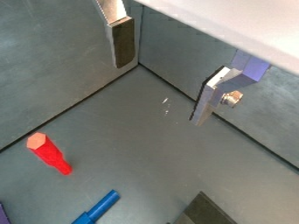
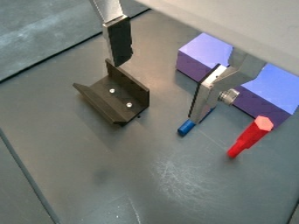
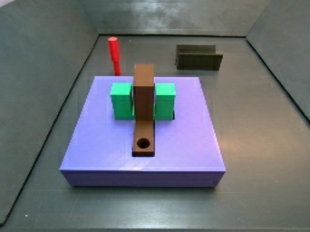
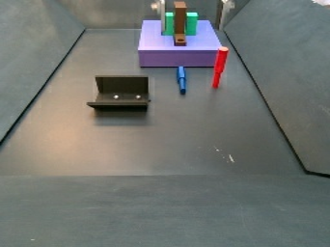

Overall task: Pick up the blue object. Move up. Place the blue object on the fixture. Regrasp the blue object. Move to above the board. Insert the blue object.
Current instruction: Pick up the blue object.

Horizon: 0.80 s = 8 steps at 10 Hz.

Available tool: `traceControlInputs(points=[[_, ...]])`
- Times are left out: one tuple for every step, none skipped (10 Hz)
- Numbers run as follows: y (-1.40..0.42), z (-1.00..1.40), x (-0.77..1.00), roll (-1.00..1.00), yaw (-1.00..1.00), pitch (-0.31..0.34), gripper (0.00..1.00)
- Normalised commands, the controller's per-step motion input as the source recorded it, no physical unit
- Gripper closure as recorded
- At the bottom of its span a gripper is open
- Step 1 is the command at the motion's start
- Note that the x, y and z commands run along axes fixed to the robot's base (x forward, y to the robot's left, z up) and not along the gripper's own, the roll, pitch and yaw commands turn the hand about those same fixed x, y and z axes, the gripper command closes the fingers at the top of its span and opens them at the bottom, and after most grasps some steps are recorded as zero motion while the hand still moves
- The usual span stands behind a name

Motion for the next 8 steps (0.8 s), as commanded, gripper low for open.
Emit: traceControlInputs(points=[[-0.02, 0.0, 0.0, 0.0, 0.0, 0.0, 0.0], [-0.46, -0.01, 0.0, 0.0, 0.0, 0.0, 0.0], [-0.9, -0.14, 0.0, 0.0, 0.22, -0.006, 0.0], [-0.93, -0.15, 0.0, 0.0, 0.2, -0.001, 0.0], [-0.94, -0.27, 0.0, 0.0, 0.2, 0.0, 0.0], [-0.95, -0.31, 0.0, 0.0, 0.2, 0.0, 0.0], [-0.97, -0.36, 0.0, 0.0, 0.18, 0.0, 0.0], [-0.98, -0.36, 0.0, 0.0, 0.17, 0.0, 0.0]])
